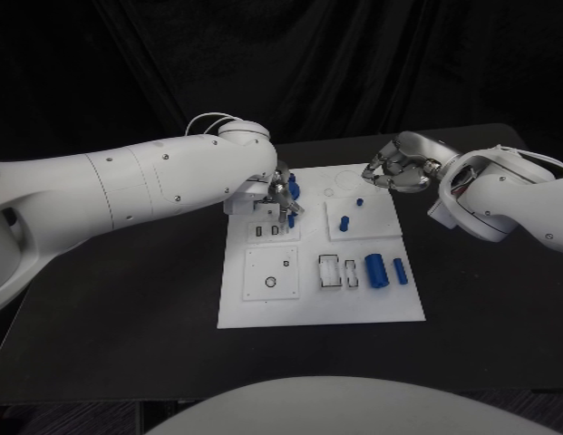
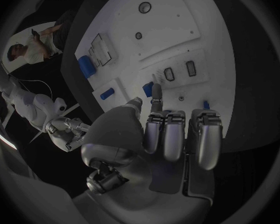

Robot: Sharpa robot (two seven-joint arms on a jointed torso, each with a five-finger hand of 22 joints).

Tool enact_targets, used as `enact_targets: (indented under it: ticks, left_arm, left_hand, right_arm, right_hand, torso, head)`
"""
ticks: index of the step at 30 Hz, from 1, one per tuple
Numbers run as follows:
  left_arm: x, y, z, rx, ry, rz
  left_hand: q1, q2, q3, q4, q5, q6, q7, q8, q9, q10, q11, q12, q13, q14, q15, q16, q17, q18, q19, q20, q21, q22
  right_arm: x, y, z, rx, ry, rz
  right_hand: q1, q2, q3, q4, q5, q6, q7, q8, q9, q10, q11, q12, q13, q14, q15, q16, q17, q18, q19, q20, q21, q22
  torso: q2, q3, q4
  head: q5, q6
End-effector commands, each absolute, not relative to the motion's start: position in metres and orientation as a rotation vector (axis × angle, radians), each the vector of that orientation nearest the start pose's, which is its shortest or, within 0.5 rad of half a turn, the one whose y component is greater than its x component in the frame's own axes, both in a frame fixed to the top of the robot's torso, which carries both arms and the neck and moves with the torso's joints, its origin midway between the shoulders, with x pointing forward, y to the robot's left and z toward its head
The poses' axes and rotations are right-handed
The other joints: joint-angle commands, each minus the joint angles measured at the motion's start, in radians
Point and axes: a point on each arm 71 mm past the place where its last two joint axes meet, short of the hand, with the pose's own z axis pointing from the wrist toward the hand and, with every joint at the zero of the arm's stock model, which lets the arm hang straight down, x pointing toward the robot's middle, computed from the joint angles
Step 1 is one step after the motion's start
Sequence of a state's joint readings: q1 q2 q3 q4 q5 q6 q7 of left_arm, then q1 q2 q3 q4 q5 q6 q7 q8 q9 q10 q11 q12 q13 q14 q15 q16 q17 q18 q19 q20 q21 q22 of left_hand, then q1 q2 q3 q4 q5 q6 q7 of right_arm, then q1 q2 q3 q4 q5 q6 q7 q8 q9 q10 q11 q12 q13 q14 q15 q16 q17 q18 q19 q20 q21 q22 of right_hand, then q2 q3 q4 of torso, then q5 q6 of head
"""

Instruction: Assemble the parts on the task board

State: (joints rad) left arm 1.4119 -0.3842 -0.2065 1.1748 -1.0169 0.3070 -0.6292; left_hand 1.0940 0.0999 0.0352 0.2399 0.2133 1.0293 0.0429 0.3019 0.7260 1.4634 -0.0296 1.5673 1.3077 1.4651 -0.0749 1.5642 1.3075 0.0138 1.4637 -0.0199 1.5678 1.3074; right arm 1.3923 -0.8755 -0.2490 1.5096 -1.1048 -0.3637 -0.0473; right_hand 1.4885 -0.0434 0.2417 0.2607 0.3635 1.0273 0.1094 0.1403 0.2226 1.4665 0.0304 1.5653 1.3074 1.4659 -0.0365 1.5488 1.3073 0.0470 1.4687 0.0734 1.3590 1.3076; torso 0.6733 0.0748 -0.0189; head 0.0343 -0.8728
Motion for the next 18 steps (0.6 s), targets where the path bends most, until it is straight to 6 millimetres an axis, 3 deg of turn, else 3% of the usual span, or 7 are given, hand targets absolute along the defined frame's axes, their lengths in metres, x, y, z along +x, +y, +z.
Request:
enact_targets:
  ticks: [1, 11, 18]
  left_arm:
    - [0.5338, 0.0863, -0.1944, 0.105, 2.406, -0.23]
    - [0.5341, 0.088, -0.1975, 0.103, 2.413, -0.224]
    - [0.5343, 0.0882, -0.1993, 0.104, 2.418, -0.223]
  left_hand:
    - [0.012, 0.0, 0.006, -0.002, 0.006, 0.006, 0.001, -0.005, -0.001, 0.107, 0.004, 0.003, 0.263, 0.106, 0.007, 0.007, 0.263, -0.014, 0.107, -0.007, 0.003, 0.263]
    - [0.014, 0.001, 0.009, -0.003, 0.011, 0.006, 0.001, -0.009, -0.002, 0.107, 0.004, 0.003, 0.263, 0.106, 0.007, 0.007, 0.263, -0.014, 0.107, -0.007, 0.003, 0.263]
    - [0.015, 0.002, 0.012, -0.005, 0.013, 0.006, 0.001, -0.011, -0.002, 0.107, 0.004, 0.003, 0.263, 0.106, 0.007, 0.007, 0.263, -0.014, 0.107, -0.008, 0.003, 0.263]
  right_arm:
    - [0.4955, -0.2295, -0.1692, 0.079, 1.735, 0.699]
    - [0.4952, -0.2298, -0.1694, 0.079, 1.737, 0.698]
    - [0.495, -0.2294, -0.1695, 0.078, 1.739, 0.7]
  right_hand:
    - [0.01, 0.002, 0.006, 0.002, 0.006, 0.002, 0.0, -0.003, 0.002, 0.092, 0.003, -0.003, 0.253, 0.094, 0.004, -0.003, 0.238, 0.005, -0.001, 0.003, -0.003, 0.195]
    - [0.011, 0.002, 0.007, 0.001, 0.009, 0.002, 0.001, -0.003, 0.002, 0.091, 0.003, -0.004, 0.253, 0.094, 0.004, -0.003, 0.238, 0.005, -0.001, 0.003, -0.003, 0.195]
    - [0.011, 0.002, 0.008, 0.001, 0.01, 0.001, 0.001, -0.003, 0.002, 0.089, 0.003, -0.005, 0.252, 0.094, 0.004, -0.005, 0.236, 0.005, -0.002, 0.003, -0.006, 0.195]
  torso:
    - [0.0, -0.0001, -0.0009]
    - [0.001, 0.0, 0.0021]
    - [0.0, 0.0006, -0.0007]
  head:
    - [-0.002, 0.0]
    - [-0.004, 0.0]
    - [-0.003, 0.0]
